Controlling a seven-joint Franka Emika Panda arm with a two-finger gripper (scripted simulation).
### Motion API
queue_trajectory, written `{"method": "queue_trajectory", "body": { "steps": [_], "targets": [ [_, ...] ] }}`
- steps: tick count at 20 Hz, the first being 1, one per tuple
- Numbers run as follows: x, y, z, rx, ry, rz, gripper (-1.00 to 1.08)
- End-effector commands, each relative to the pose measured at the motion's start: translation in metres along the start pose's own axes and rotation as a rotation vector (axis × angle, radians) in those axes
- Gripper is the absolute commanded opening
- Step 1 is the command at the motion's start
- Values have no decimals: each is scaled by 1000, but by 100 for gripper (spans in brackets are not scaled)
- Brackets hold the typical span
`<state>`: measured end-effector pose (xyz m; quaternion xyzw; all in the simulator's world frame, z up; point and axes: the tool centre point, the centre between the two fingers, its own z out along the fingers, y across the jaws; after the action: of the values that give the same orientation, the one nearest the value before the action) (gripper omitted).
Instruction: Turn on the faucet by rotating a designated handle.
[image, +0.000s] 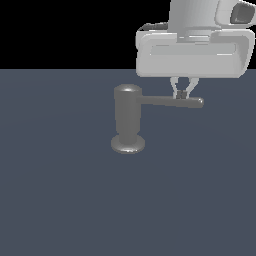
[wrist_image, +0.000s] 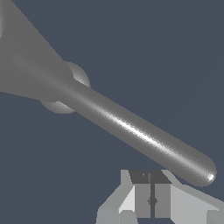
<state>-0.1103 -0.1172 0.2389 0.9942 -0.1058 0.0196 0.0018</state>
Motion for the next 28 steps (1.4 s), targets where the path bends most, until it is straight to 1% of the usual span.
{"method": "queue_trajectory", "body": {
  "steps": [1,25,26,27,28],
  "targets": [
    [6,5,8,-1,-14,-4,-100],
    [70,64,20,-1,-38,12,-100],
    [70,64,20,-1,-38,12,-100],
    [79,37,0,3,2,-33,-100],
    [82,37,1,3,1,-32,-100]
  ]
}}
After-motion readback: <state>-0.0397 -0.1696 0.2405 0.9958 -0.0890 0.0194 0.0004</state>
